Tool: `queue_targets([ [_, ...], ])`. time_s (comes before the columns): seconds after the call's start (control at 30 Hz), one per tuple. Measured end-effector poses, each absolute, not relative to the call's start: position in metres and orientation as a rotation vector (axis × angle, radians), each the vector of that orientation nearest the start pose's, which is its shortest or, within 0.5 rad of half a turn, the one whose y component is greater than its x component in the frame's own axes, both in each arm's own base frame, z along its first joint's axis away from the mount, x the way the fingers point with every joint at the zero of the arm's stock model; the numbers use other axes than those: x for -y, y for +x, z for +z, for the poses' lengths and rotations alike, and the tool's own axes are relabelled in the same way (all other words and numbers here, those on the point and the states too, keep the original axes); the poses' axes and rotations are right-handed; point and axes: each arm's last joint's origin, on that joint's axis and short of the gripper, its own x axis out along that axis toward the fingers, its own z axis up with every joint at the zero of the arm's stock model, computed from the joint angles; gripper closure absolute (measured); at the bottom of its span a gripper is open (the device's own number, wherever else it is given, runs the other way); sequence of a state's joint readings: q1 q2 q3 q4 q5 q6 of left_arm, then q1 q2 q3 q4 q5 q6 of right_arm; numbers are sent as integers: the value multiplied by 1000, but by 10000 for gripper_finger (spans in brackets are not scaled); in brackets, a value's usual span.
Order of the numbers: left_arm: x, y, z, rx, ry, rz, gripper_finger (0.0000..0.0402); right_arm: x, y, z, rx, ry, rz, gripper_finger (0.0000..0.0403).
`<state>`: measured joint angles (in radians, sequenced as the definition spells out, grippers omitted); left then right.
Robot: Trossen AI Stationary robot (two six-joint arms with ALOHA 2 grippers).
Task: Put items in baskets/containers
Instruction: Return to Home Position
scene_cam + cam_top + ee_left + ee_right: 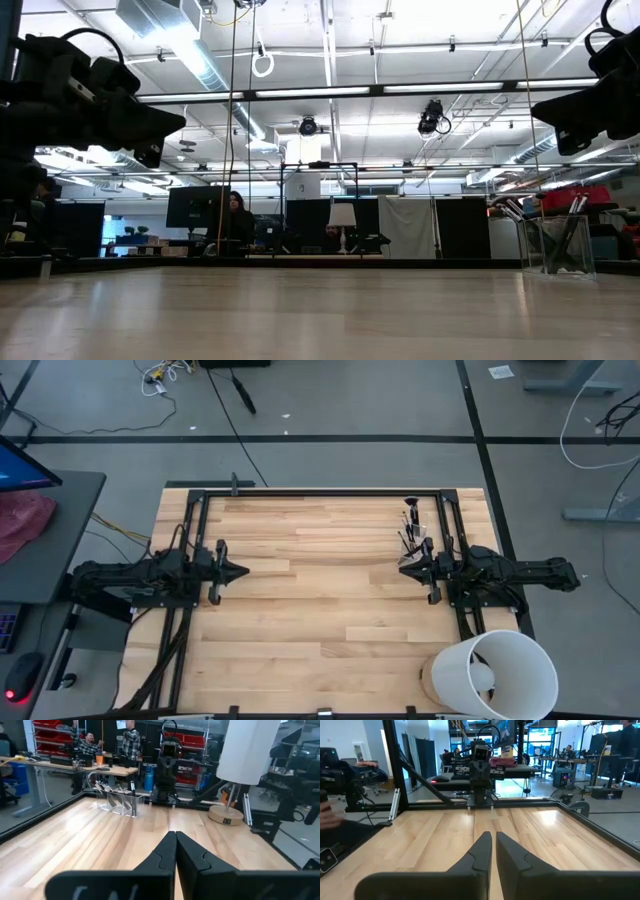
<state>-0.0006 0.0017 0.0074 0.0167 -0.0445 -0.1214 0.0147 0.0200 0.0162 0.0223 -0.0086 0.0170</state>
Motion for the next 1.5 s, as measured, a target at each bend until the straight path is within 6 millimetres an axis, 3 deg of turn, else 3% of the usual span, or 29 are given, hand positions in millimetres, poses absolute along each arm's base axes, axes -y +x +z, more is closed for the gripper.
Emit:
queue_targets([
  [0.37, -3, 98, 169, 55, -282, 81, 392, -2, 98, 170, 18, 17, 23, 373],
  [1.5, -3, 98, 171, 67, -287, 79, 392, -2, 98, 170, 18, 17, 23, 373],
])
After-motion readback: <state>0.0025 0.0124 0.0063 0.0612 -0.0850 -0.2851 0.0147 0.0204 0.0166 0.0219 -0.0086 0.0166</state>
